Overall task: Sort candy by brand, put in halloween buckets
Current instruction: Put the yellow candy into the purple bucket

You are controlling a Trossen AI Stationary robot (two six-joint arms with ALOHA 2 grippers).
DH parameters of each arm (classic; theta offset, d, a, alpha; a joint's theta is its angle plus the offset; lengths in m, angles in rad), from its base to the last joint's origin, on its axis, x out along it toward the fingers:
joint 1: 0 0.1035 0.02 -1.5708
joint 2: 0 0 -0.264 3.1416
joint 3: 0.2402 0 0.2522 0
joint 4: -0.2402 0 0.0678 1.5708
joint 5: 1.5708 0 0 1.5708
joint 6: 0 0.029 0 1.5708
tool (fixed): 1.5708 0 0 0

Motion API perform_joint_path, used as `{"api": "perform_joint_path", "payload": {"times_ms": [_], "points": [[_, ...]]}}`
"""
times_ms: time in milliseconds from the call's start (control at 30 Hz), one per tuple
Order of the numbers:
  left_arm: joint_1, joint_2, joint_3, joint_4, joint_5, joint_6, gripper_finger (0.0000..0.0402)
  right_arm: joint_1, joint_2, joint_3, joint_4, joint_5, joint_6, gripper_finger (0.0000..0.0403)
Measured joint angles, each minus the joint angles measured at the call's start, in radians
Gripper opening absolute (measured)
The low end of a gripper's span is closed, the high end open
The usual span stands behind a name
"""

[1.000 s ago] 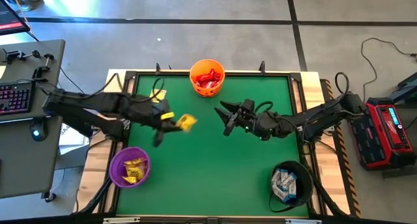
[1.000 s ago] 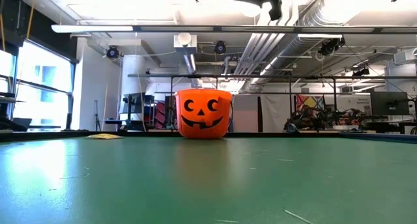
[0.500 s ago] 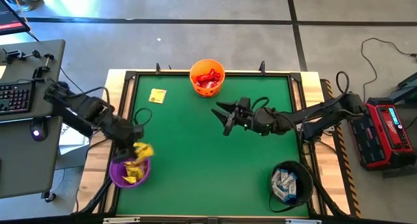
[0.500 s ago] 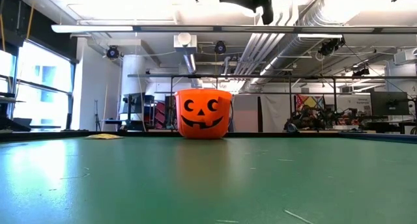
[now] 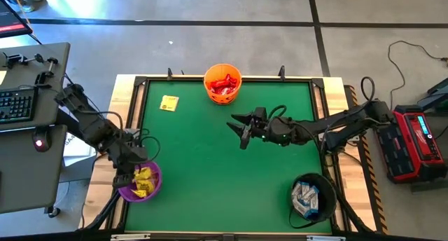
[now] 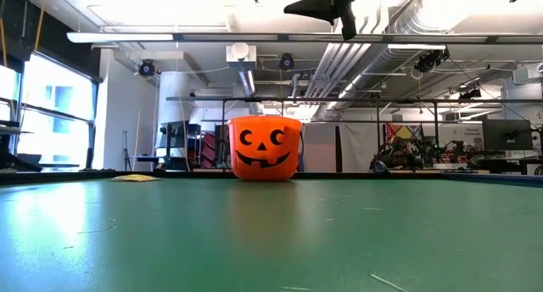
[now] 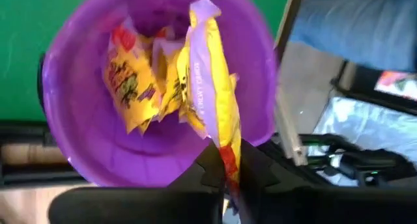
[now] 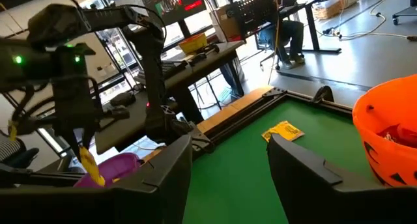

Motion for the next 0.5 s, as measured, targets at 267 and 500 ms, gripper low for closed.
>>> {"api": "perform_joint_path", "payload": {"times_ms": [267, 500], "points": [[-0.041, 0.038, -0.01, 0.024, 0.022, -0.018, 0.0067, 0.0, 0.0, 0.0, -0.002, -0.014, -0.003, 0.0189], [-0.037, 0.037, 0.046, 0.034, 0.042, -0.043, 0.0104, 0.0, 0.0, 0.0, -0.003, -0.015, -0.004, 0.0189]]}}
